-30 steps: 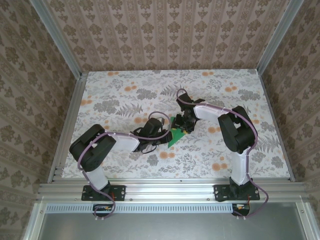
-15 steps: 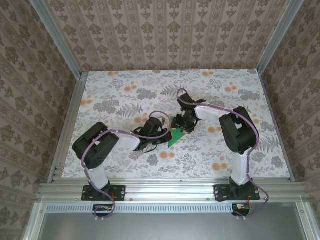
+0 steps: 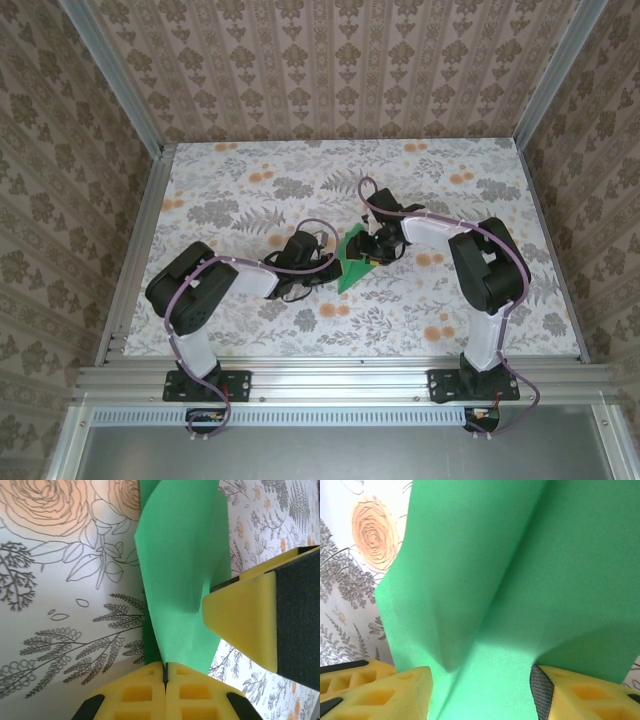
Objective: Fold a paper plane with a square sheet of paper (pick it up from the middle)
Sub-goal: Fourth fold the wing at the center of the table.
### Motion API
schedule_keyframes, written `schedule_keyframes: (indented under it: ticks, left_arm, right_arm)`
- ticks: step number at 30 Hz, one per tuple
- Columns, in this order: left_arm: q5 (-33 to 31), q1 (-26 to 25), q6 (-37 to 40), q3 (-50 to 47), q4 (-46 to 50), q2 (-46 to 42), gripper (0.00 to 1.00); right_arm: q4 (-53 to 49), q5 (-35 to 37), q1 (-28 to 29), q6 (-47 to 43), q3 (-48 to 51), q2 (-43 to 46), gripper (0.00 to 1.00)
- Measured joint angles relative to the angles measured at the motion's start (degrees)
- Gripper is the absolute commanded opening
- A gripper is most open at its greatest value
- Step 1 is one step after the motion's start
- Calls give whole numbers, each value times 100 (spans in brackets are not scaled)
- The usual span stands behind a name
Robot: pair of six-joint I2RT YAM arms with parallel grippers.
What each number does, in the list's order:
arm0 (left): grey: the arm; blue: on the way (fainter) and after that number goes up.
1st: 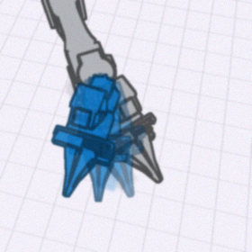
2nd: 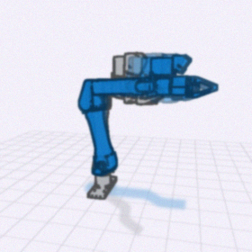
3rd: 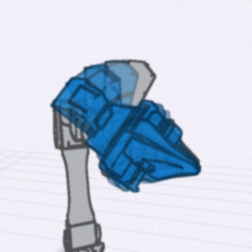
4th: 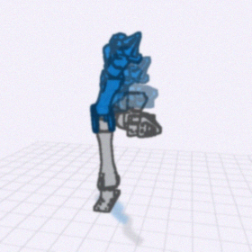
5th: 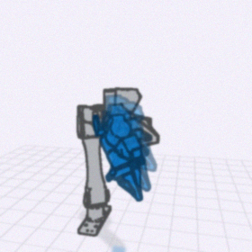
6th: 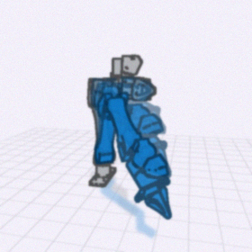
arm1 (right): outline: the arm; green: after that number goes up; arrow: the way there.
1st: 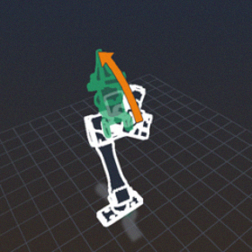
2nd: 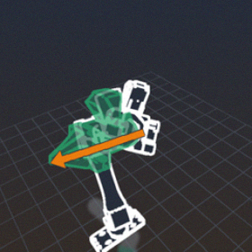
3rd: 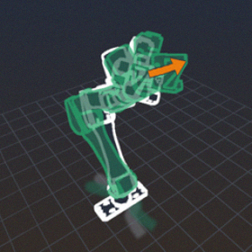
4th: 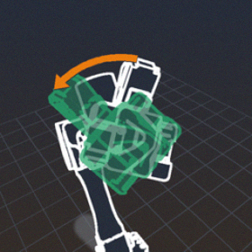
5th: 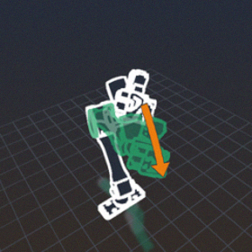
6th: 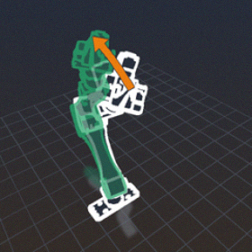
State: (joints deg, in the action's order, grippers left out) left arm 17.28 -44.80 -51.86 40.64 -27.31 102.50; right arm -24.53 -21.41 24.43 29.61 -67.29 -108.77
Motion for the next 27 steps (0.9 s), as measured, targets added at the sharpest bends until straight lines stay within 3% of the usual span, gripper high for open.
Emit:
schedule_keyframes:
  ticks: [12, 27]
  left_arm:
    - [109, 0, 2, 0, -50, 76, 5]
    - [79, 22, 7, 7, 4, 76, 10]
  right_arm:
    - [76, -72, -7, -269, 22, -11, 50]
    - [-273, 179, 66, -199, -297, -258, 59]
